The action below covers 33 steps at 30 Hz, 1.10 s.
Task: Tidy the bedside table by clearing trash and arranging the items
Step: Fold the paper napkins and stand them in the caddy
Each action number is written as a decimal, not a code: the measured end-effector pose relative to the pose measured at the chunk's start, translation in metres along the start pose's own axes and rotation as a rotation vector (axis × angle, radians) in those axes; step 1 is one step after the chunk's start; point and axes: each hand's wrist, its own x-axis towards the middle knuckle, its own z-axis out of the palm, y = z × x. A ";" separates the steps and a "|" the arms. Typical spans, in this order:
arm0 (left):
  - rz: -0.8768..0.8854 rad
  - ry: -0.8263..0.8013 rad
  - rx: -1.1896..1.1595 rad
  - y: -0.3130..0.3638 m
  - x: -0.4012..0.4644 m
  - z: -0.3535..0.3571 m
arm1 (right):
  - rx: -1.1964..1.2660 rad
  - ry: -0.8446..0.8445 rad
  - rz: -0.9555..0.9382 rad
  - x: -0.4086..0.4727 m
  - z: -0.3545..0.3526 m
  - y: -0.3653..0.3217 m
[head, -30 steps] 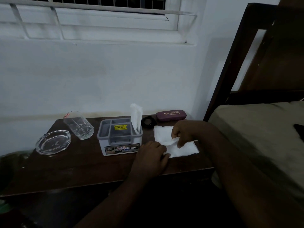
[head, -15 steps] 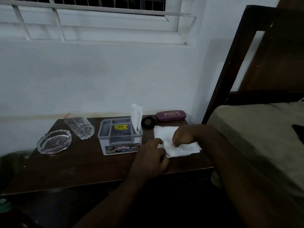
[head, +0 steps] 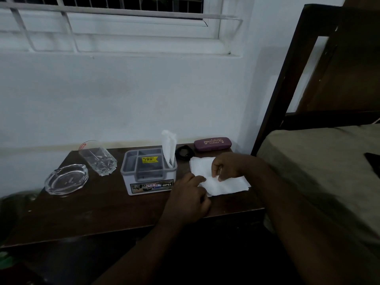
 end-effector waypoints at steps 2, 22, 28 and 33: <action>-0.012 -0.004 -0.004 0.000 0.000 0.000 | 0.010 0.028 0.001 0.001 0.002 0.000; -0.104 0.270 -0.432 0.027 0.022 -0.068 | 0.374 0.197 -0.205 -0.039 -0.037 -0.020; -0.378 0.284 -0.613 -0.010 0.033 -0.116 | 0.543 0.326 -0.290 -0.052 -0.040 -0.042; -0.453 0.302 -0.763 -0.061 0.021 -0.155 | 0.995 0.432 -0.308 -0.043 -0.043 -0.064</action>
